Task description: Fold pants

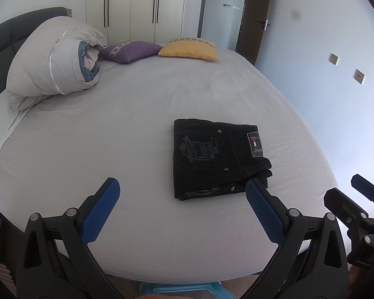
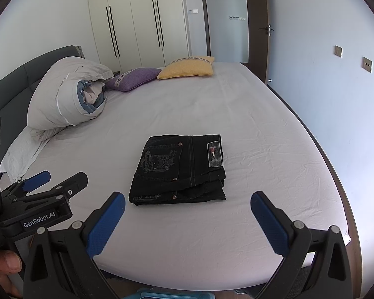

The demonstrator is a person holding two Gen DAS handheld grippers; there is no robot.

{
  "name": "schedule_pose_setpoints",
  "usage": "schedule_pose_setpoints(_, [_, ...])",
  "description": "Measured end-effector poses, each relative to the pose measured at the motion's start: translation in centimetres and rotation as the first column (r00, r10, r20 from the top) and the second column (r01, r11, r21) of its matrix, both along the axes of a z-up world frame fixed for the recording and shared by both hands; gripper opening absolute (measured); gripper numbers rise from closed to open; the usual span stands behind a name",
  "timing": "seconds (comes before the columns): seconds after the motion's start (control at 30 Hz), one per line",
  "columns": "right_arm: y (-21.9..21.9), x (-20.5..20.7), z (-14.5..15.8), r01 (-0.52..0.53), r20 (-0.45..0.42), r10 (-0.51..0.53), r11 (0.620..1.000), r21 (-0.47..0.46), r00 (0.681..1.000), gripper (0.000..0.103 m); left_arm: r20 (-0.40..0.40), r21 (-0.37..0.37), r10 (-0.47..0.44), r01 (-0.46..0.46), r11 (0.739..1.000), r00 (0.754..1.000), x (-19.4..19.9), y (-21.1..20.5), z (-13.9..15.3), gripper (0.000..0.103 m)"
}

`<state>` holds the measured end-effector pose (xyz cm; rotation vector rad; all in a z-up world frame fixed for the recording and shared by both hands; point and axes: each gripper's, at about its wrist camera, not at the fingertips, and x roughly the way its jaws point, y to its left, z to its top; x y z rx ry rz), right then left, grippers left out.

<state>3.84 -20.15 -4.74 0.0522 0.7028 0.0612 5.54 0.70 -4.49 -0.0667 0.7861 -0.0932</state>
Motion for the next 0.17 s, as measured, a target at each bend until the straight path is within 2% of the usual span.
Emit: schedule_pose_setpoints(0.17, [-0.44,0.06,-0.60,-0.002,-0.010,0.002,1.000,0.004,1.000,0.103,0.015,0.012,-0.009,0.009,1.000,1.000,-0.19,-0.08,0.15,0.103])
